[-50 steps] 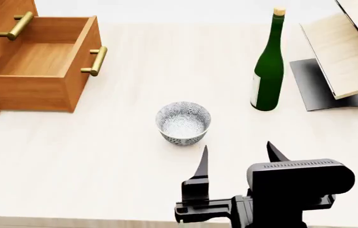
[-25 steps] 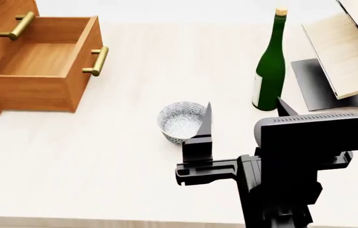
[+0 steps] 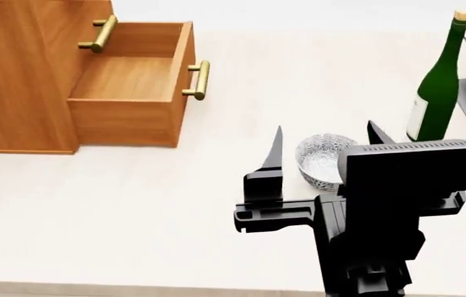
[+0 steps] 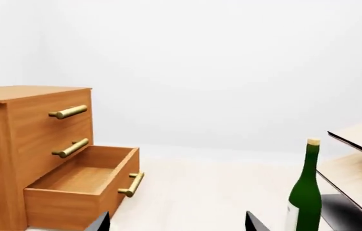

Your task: Put the bowl in the bottom drawer of the cabinet and close it.

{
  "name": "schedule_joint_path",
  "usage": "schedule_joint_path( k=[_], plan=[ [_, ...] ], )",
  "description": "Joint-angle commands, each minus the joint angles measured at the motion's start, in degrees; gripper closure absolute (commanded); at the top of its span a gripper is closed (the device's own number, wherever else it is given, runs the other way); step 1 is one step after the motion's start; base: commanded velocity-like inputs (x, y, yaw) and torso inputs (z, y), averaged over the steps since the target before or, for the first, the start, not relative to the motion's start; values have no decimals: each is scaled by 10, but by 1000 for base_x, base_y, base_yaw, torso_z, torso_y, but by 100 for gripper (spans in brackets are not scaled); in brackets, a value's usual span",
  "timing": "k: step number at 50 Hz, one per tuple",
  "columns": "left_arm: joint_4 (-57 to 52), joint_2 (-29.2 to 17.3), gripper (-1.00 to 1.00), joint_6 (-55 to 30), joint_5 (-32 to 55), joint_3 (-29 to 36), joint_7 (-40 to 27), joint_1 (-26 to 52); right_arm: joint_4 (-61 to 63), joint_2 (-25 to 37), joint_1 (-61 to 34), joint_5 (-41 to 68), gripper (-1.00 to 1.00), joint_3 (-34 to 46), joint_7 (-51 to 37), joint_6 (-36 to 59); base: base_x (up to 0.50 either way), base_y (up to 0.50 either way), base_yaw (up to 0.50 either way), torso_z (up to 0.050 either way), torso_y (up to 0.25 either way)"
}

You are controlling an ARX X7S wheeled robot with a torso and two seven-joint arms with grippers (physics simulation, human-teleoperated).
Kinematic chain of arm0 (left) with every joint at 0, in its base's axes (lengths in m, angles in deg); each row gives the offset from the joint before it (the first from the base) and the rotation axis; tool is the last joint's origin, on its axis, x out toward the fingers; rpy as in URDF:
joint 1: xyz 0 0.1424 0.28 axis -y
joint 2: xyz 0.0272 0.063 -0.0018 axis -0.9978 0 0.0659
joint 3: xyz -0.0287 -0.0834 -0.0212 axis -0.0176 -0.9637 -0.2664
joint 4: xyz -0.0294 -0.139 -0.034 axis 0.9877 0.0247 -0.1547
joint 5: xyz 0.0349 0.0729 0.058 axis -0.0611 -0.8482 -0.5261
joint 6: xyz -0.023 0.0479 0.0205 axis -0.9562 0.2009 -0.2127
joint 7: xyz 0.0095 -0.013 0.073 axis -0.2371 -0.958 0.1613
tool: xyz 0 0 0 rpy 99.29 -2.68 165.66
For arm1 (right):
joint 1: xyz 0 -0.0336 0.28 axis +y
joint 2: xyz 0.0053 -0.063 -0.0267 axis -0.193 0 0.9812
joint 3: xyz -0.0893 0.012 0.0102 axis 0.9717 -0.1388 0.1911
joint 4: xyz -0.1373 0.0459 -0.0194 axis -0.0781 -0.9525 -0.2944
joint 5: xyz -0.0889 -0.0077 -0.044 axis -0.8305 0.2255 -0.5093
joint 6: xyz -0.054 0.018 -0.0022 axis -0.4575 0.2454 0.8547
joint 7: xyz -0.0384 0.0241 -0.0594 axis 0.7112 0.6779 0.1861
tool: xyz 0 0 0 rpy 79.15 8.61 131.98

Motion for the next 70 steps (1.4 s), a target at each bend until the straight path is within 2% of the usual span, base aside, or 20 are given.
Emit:
schedule_joint_path(
  k=[1,40,49,70],
  plan=[
    [4,-5,-100,4,3,4,-3,2,-6,3,1,3,-100,3,-4,-4,0,469,0,0,0],
    [-3,-20,-100,0,5,16,-22,2,-14,11,4,15,-100,9,-15,-12,0,464,0,0,0],
    [-1,-24,-100,2,3,20,-27,4,-27,16,7,5,-100,16,-24,-25,39,1,0,0,0],
    [3,-32,-100,10,7,27,-37,4,-30,18,14,10,-100,17,-31,-33,500,0,0,0,0]
  ],
)
